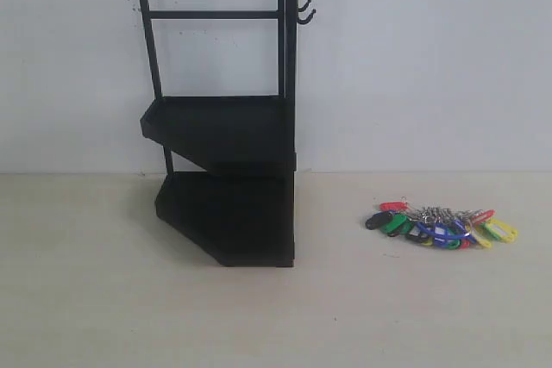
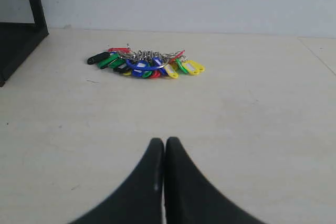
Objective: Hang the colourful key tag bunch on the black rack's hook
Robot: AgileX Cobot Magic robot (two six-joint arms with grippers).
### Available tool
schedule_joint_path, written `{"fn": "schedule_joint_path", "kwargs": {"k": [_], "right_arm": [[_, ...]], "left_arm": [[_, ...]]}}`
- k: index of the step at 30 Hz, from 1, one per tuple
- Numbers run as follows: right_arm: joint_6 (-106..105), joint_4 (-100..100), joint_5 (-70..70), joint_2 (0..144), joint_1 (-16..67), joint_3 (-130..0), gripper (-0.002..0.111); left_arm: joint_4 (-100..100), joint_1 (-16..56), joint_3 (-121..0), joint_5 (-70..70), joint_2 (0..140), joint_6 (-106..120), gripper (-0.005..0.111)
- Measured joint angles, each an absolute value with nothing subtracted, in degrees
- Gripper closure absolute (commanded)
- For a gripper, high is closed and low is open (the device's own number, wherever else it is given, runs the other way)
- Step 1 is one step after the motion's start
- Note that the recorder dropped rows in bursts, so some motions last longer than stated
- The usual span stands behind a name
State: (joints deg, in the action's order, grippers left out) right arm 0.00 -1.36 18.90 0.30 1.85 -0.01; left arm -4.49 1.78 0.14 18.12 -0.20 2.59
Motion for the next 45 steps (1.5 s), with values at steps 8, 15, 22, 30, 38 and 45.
{"fn": "schedule_joint_path", "kwargs": {"k": [8,15,22,30,38,45], "right_arm": [[0.0,-1.36,18.9,0.3,1.85,-0.01,0.108],[0.0,-1.36,18.9,0.3,1.85,-0.01,0.108],[0.0,-1.36,18.9,0.3,1.85,-0.01,0.108],[0.0,-1.36,18.12,0.3,1.85,-0.01,0.108],[0.0,-1.36,-8.26,0.21,1.85,0.08,0.108],[-0.81,-1.36,-11.72,0.21,1.85,-8.28,0.108]], "left_arm": [[-4.49,1.78,0.14,18.12,-0.2,2.59,0.102],[-4.49,1.78,0.14,18.12,-0.2,2.59,0.102],[-4.49,1.78,0.14,18.12,-0.2,2.59,0.102],[-4.49,1.78,0.14,18.12,-0.2,2.59,0.102],[-4.49,1.78,0.14,18.12,-0.2,2.59,0.102],[-4.49,1.78,0.14,18.12,-0.2,2.59,0.102]]}}
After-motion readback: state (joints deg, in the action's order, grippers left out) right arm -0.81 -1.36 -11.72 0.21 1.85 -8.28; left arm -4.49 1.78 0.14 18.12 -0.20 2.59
